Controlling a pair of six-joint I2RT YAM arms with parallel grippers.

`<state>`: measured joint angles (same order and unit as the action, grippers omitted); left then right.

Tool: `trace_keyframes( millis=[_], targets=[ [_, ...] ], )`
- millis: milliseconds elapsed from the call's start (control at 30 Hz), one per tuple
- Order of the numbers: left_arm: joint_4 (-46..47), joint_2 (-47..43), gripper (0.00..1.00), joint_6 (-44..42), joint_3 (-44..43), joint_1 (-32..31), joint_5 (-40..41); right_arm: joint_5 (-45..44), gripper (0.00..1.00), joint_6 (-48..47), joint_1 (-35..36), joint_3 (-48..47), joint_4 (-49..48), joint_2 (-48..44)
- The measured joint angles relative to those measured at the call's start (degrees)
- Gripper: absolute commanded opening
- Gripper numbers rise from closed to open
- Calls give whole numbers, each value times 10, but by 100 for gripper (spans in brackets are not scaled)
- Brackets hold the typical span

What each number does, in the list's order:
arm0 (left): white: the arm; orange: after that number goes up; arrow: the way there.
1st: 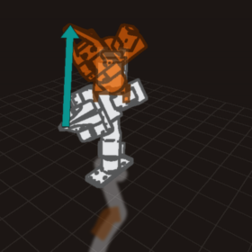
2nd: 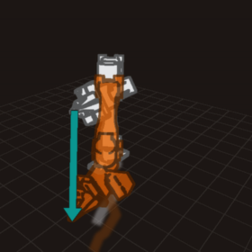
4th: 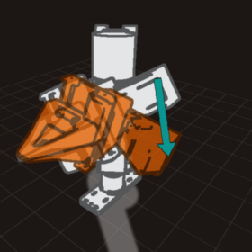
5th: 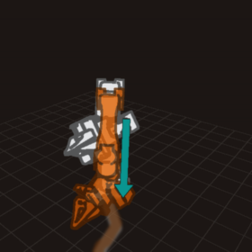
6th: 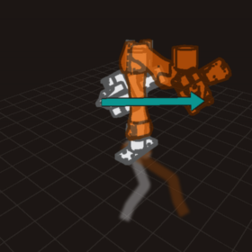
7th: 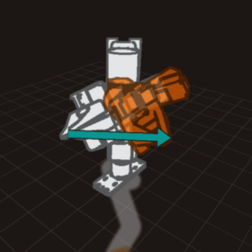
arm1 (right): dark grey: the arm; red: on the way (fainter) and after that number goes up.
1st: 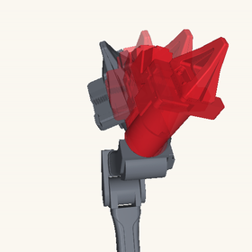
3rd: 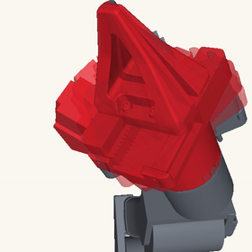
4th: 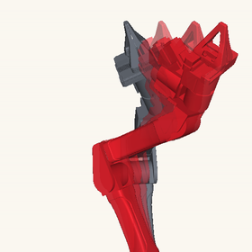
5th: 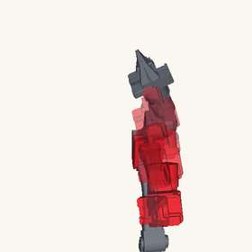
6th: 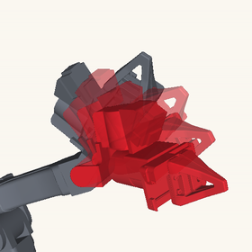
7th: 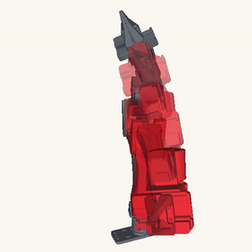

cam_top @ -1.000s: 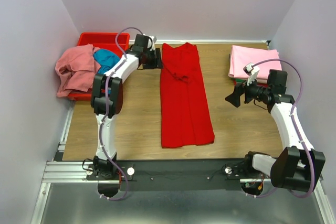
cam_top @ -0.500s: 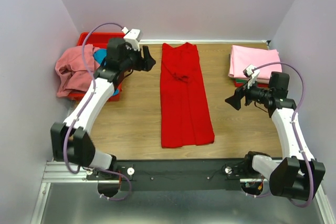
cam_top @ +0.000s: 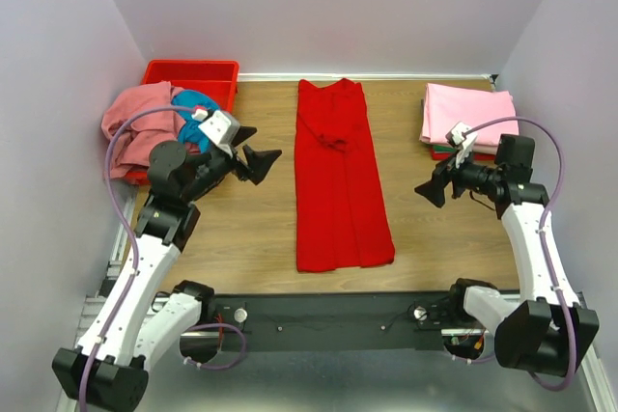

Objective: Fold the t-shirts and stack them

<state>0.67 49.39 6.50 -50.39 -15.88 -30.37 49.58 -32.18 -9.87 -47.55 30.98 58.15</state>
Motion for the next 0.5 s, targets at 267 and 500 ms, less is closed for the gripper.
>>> trace_keyframes(
  millis=[267,500],
  targets=[
    [-4,-44,87,-54,25,-18,-25,56,100,-105,10,-35,102,49],
    [-94,-37,85,-168,-34,-173,78,37,100,-186,132,-49,160,81]
  ],
)
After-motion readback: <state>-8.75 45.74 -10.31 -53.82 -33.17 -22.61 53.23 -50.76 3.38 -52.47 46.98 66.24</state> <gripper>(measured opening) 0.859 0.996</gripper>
